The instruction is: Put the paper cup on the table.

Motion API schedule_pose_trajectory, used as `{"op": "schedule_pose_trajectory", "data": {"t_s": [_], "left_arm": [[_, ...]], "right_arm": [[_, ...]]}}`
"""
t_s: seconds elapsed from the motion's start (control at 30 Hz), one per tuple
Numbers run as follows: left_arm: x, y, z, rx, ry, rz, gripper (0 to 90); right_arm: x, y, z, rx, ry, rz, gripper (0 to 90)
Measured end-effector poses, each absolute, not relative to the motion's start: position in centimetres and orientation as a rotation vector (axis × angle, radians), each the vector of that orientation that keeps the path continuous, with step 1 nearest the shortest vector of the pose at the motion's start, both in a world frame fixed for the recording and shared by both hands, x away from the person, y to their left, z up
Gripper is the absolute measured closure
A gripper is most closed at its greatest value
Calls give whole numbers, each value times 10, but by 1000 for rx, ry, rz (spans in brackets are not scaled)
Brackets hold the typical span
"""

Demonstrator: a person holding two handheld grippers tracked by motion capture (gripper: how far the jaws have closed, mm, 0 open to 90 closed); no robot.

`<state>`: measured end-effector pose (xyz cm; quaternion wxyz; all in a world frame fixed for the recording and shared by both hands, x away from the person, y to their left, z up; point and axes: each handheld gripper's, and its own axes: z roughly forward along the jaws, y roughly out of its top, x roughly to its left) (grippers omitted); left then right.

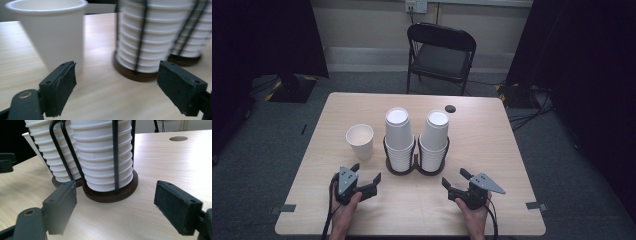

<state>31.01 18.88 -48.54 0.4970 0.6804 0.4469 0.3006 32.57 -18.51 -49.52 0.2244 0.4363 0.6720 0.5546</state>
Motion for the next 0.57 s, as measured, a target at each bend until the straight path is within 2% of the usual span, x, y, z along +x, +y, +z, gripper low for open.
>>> {"op": "schedule_pose_trajectory", "data": {"t_s": [0.2,0.33,0.43,0.57], "left_arm": [[289,168,-490,1673,1017,752,155],[288,160,-495,1685,1011,743,155],[289,158,-495,1677,979,791,156],[300,167,-495,1637,988,724,155]], "right_arm": [[326,-184,-495,1204,1857,1518,154],[327,-183,-495,1212,1854,1498,143],[327,-181,-495,1233,1860,1454,140],[333,-174,-494,1283,1914,1330,140]]}}
